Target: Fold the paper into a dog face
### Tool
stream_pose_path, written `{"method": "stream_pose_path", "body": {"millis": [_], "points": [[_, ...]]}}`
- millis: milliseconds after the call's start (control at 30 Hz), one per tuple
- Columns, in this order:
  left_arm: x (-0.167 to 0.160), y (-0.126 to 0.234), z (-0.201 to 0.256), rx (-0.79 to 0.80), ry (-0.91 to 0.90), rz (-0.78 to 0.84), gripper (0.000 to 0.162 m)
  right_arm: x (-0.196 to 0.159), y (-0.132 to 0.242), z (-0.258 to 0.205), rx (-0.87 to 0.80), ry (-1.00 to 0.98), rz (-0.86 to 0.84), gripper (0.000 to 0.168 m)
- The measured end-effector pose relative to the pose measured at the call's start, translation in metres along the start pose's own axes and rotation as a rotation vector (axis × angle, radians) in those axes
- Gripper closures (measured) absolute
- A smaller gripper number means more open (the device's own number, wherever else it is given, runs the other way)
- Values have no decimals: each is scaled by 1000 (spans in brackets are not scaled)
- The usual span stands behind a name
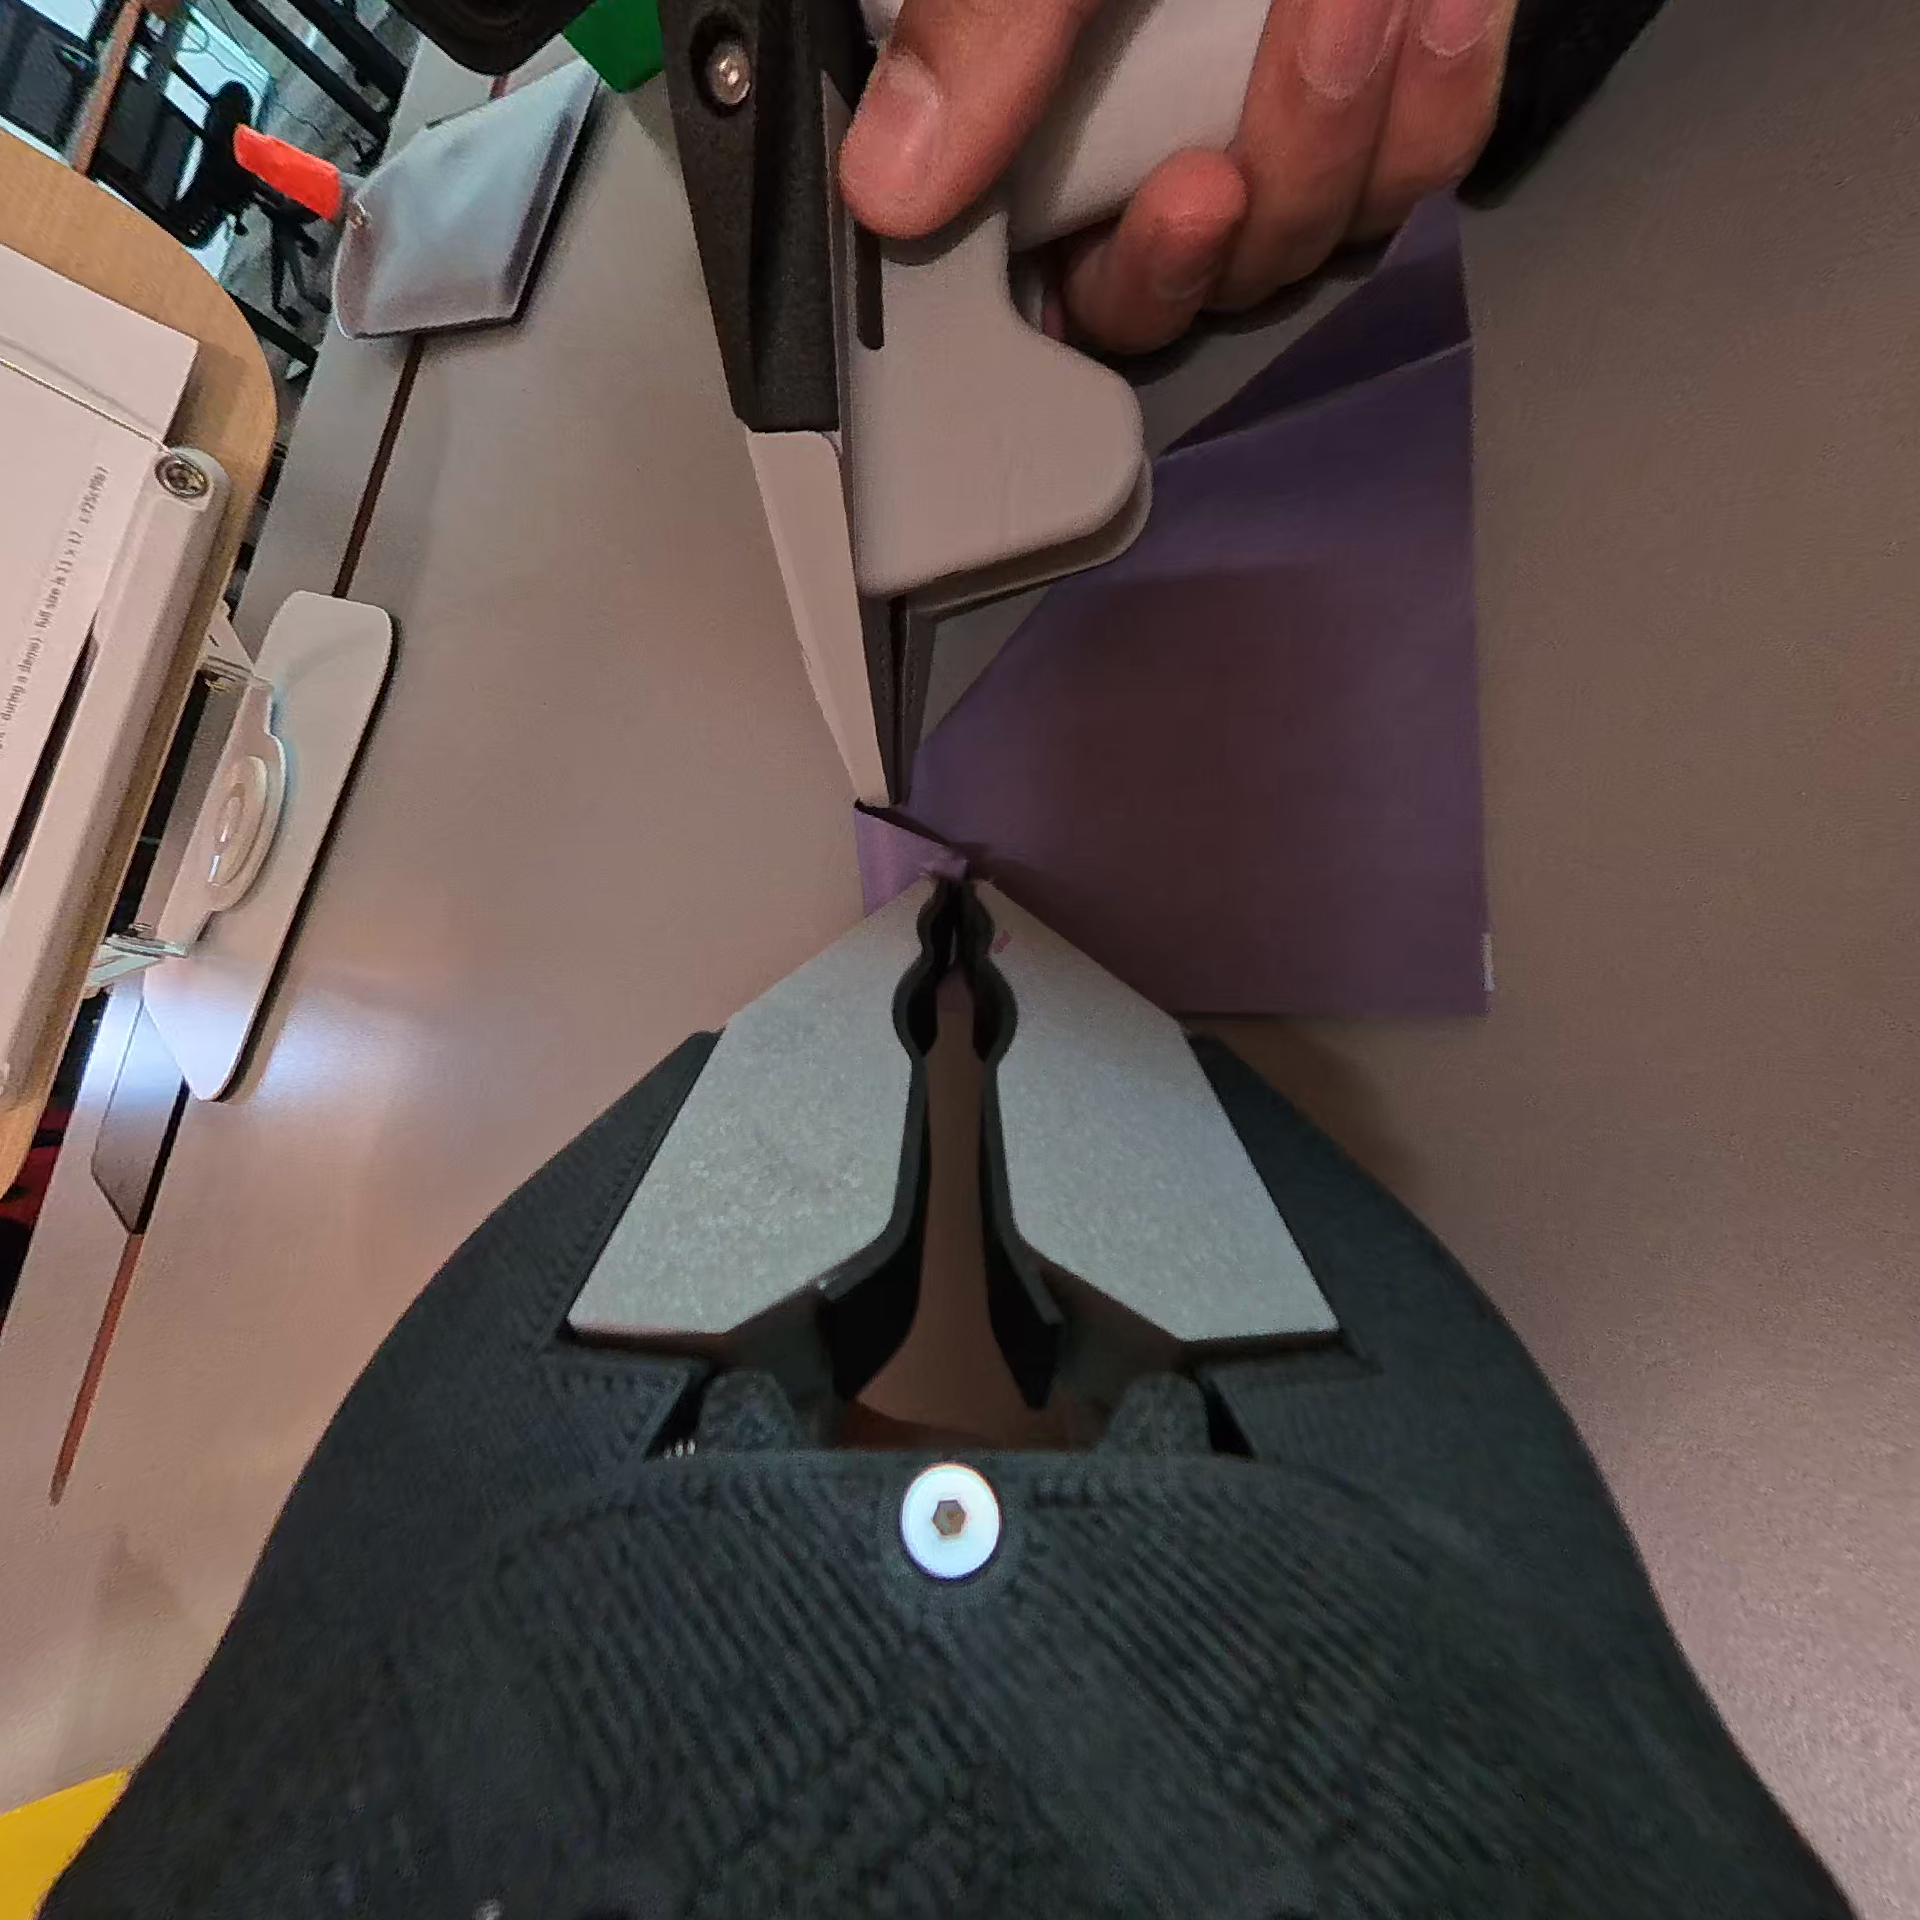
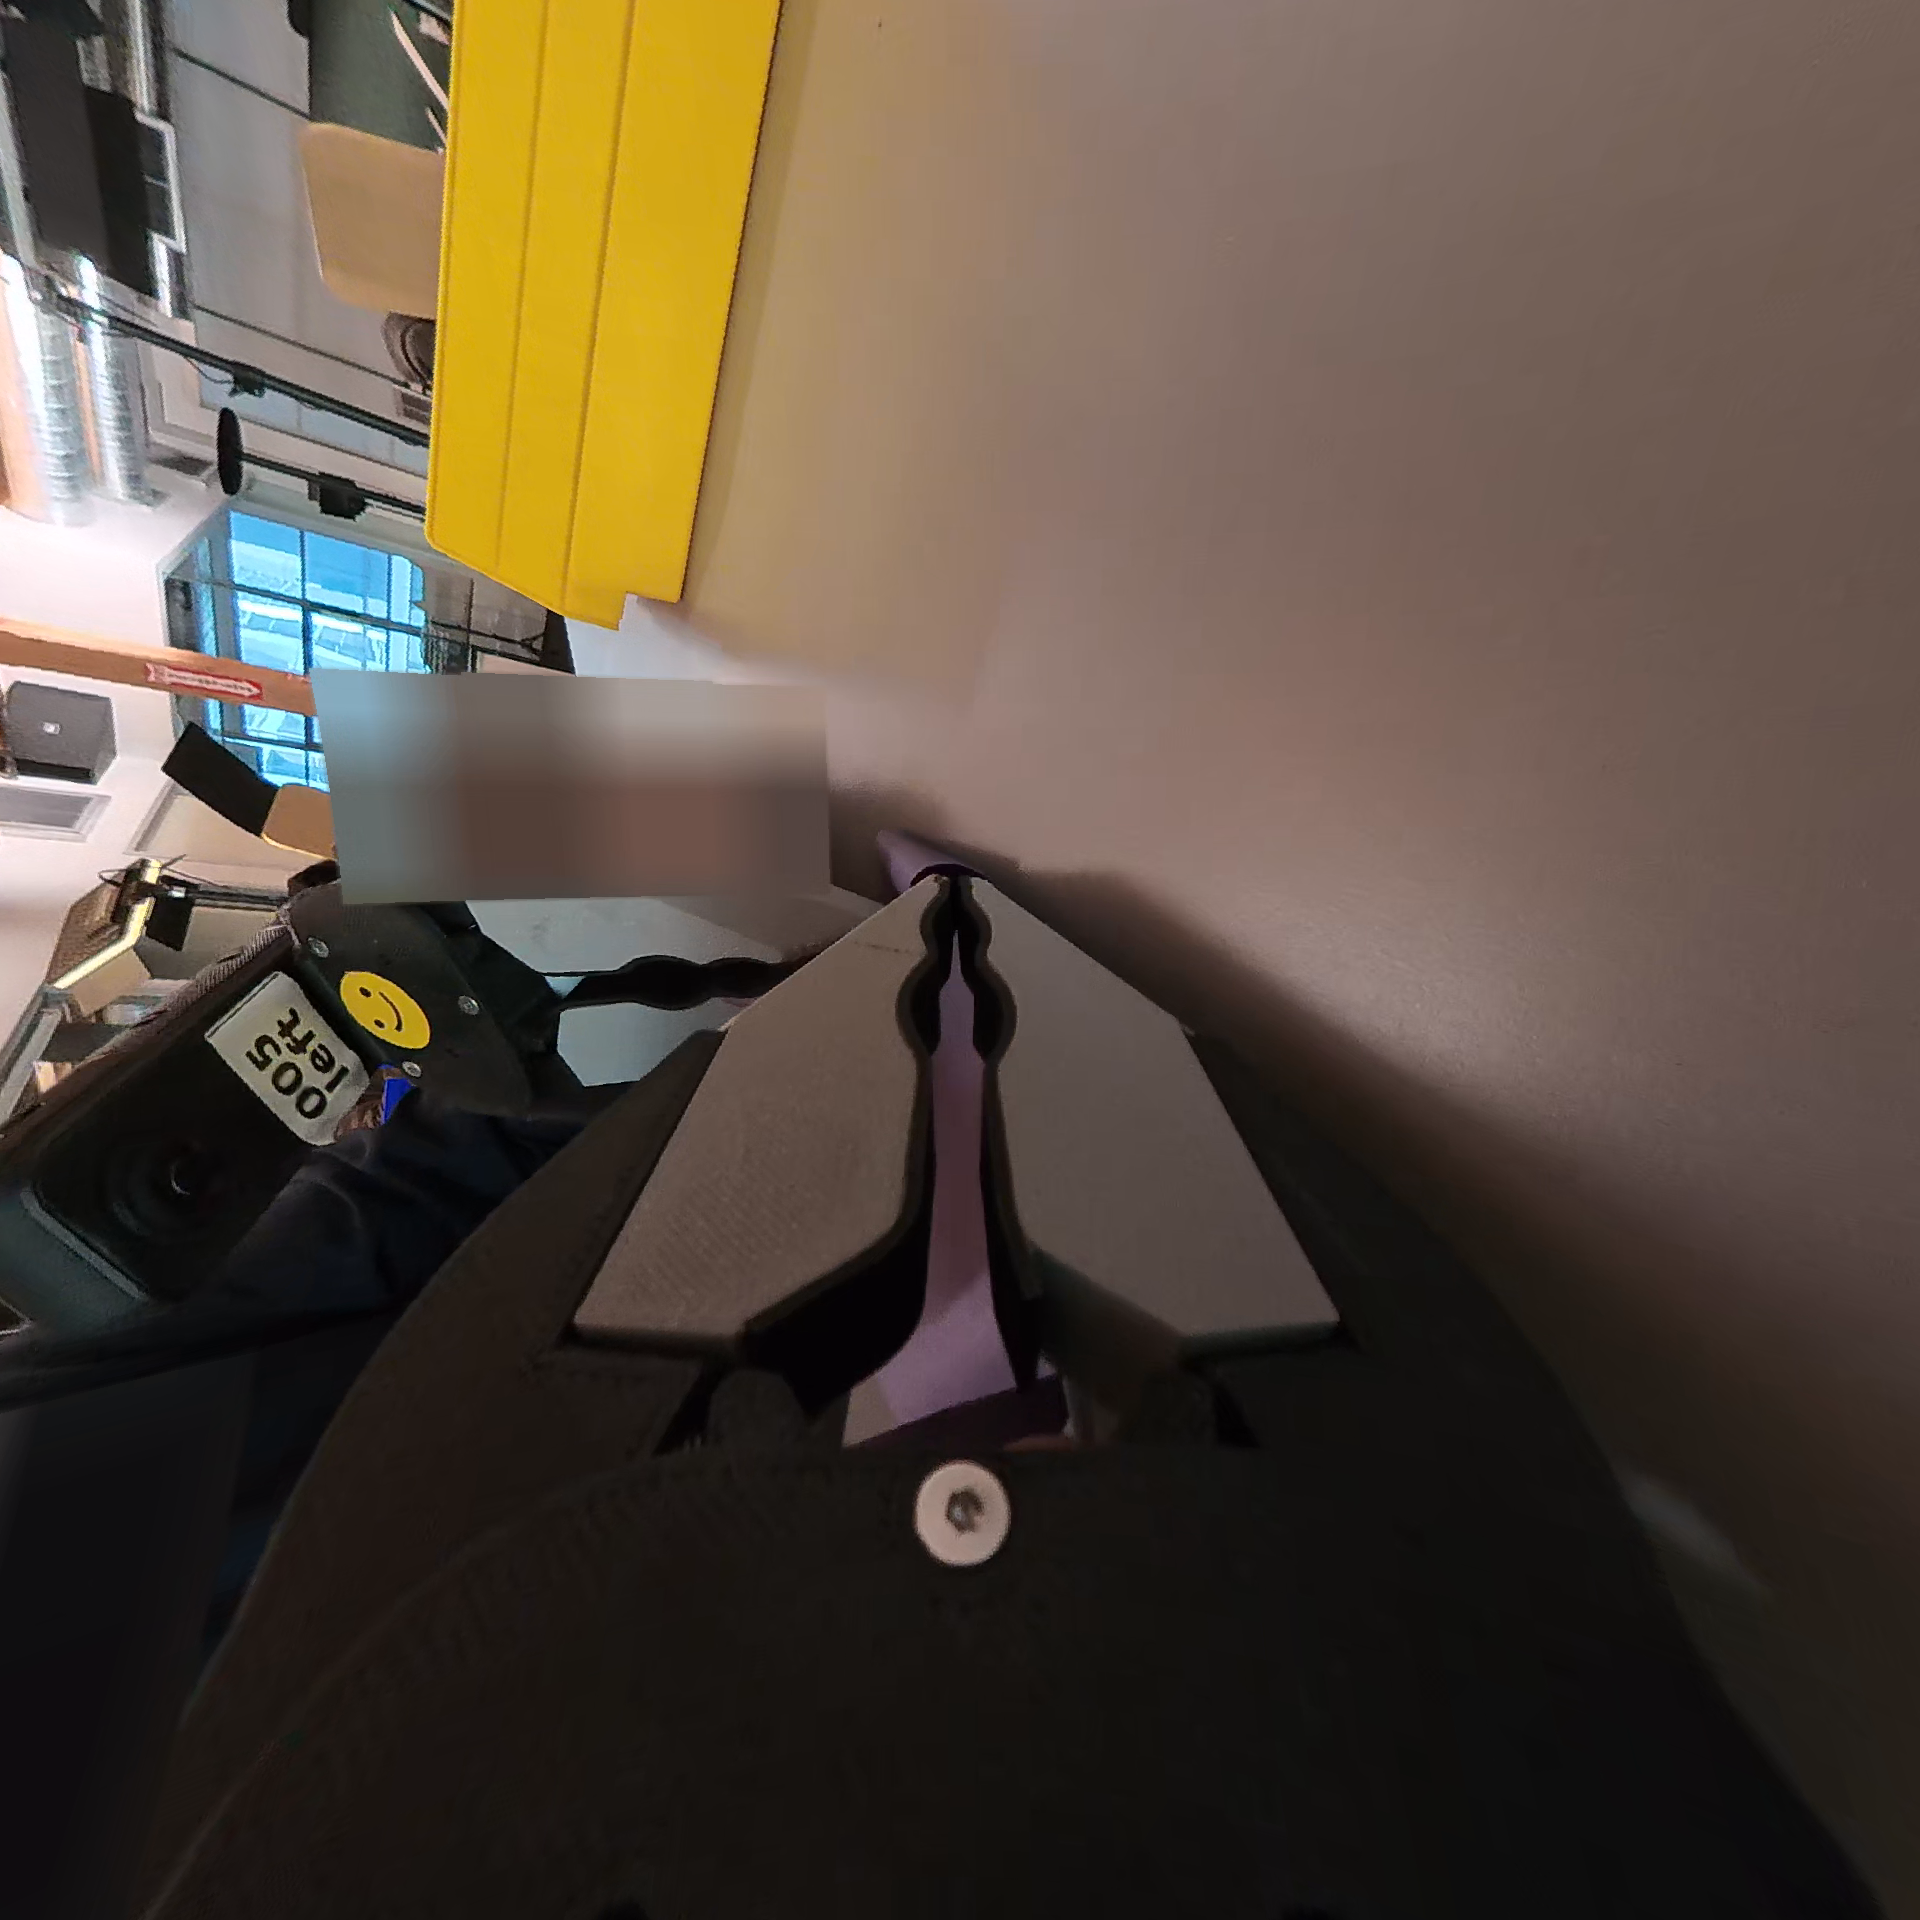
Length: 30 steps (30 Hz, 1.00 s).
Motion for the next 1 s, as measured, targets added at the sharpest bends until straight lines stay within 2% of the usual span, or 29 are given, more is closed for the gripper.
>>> {"method": "stream_pose_path", "body": {"millis": [367, 400, 433, 567, 733, 1000], "points": [[-1, -1, -1, -3, 12, -7, 162, -2, -3, -8, 101, -40, -3, 168], [-1, -1, -1, -3, 13, -7, 162, -1, -3, -9, 110, -39, 4, 154], [-1, -1, -1, -3, 12, -7, 162, 0, -2, -11, 122, -38, 9, 151], [-1, -1, -1, -1, 10, -6, 162, -3, -3, -10, 105, -31, -8, 152], [0, -1, 0, 5, 5, -4, 162, -2, -3, -3, 30, -21, -4, 167], [1, 0, -2, 24, 2, 11, 162, 0, -5, -2, -35, 0, -20, 167]]}}
Point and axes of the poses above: each gripper's, where its closed fingertips meet, y back along the fingers, x out of its top, z = x × y across the jaws, the point moved 3 cm from there along y, back along the fingers, and after that the axes turned 13 degrees about x, right-handed, at the moved point
